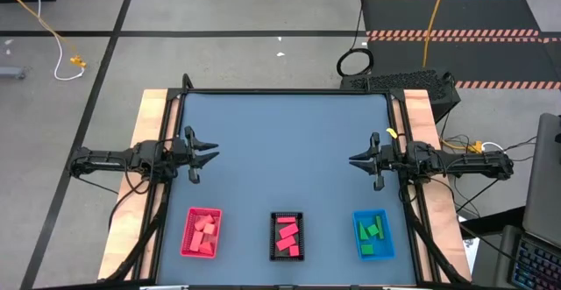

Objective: Sort & place blocks by color
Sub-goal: Return to Home Position

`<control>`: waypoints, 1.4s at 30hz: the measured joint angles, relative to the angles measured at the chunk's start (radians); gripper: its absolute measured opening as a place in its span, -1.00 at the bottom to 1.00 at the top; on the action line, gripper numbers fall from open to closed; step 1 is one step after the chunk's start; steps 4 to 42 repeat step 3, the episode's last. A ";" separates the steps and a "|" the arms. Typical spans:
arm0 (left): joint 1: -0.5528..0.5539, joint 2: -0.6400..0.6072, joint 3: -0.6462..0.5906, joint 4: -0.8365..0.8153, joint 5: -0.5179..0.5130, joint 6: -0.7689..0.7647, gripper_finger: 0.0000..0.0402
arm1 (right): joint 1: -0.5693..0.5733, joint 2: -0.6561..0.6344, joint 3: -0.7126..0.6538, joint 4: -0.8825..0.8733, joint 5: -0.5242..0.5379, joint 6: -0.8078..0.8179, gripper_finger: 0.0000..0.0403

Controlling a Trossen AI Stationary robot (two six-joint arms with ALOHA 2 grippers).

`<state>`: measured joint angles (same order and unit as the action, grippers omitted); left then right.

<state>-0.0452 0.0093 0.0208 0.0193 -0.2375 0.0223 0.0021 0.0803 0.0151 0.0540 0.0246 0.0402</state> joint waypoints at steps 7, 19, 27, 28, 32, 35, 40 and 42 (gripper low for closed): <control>0.000 0.000 0.000 0.000 0.000 0.000 -0.41 | 0.000 0.000 0.000 0.000 0.000 0.000 -0.76; 0.000 0.000 0.000 0.000 0.000 0.000 -0.41 | 0.000 0.000 0.000 0.000 0.000 0.000 -0.76; 0.000 0.000 0.000 0.000 0.000 0.000 -0.41 | 0.000 0.000 0.000 0.000 0.000 0.000 -0.76; 0.000 0.000 0.000 0.000 0.000 0.000 -0.41 | 0.000 0.000 0.000 0.000 0.000 0.000 -0.76; 0.000 0.000 0.000 0.000 0.000 0.000 -0.41 | 0.000 0.000 0.000 0.000 0.000 0.000 -0.76; 0.000 0.000 0.000 0.000 0.000 0.000 -0.41 | 0.000 0.000 0.000 0.000 0.000 0.000 -0.76; 0.000 0.000 0.000 0.000 0.000 0.000 -0.41 | 0.000 0.000 0.000 0.000 0.000 0.000 -0.76; 0.000 0.000 0.000 0.000 0.000 0.000 -0.41 | 0.000 0.000 0.000 0.000 0.000 0.000 -0.76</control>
